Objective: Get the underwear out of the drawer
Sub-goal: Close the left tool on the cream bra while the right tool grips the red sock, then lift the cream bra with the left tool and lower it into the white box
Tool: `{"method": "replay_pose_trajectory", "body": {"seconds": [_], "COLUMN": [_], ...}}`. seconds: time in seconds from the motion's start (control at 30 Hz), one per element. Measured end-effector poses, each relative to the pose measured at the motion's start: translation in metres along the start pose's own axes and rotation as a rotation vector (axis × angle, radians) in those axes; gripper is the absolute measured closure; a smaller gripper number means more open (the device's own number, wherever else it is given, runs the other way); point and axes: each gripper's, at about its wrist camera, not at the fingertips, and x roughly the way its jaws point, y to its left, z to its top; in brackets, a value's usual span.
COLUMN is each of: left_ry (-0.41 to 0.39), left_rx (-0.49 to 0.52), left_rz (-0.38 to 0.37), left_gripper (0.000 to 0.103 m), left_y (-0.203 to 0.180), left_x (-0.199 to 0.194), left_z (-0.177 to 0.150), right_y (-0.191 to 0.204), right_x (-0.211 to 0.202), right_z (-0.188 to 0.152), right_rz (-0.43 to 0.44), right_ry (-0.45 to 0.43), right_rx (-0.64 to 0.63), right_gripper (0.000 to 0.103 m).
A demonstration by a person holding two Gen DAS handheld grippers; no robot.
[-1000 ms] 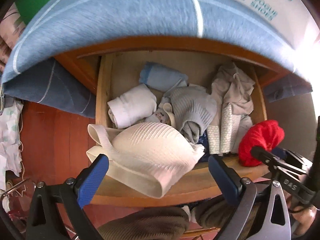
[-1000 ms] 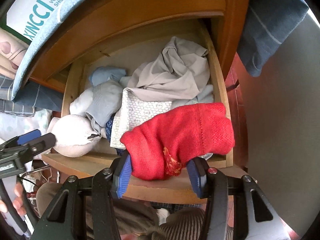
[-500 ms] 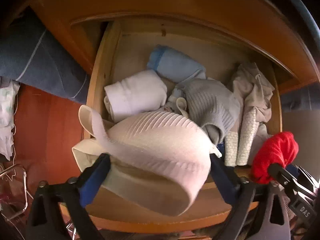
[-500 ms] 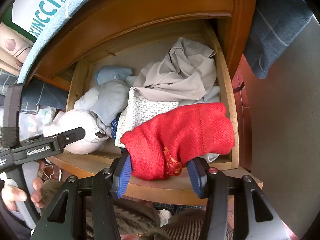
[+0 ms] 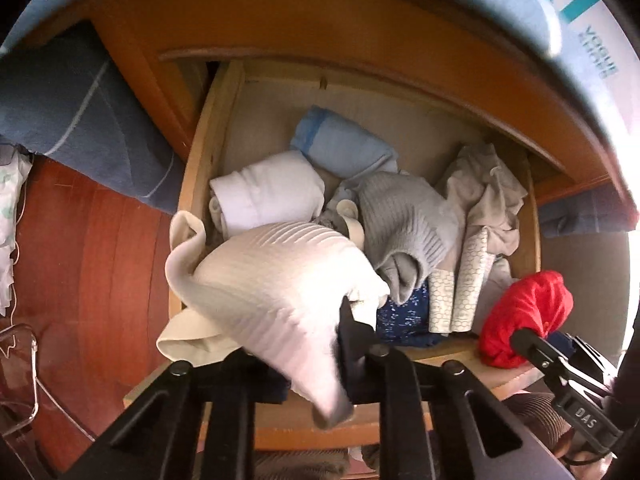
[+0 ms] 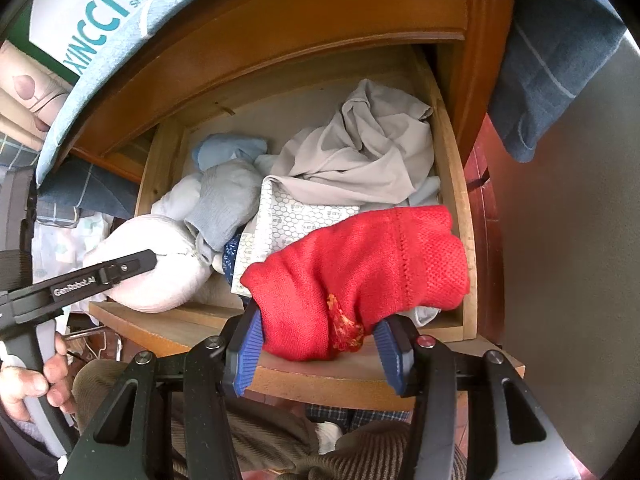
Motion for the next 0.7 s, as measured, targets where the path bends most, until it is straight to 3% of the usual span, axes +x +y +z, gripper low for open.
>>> {"method": "replay_pose_trajectory", "body": {"seconds": [0.07,0.7], "left_ry": [-0.014,-0.170], "left_rx": [0.000,0.017], "left_rz": [-0.018,-0.061], "left_gripper": [0.096,0.096], "left_y": [0.000,0.010], "left_x": [-0.008,-0.073], "left_z": [-0.002,-0.022], "right_y": [0.003,0.002], "right_x": [-0.002,-0.007], "right_z": [0.000,-0.002], "right_rz": [-0.011,-0.014], "right_ry": [-0.010,-0.031], "right_rx": [-0.016,-0.021], "right_gripper": [0.056,0.056]}}
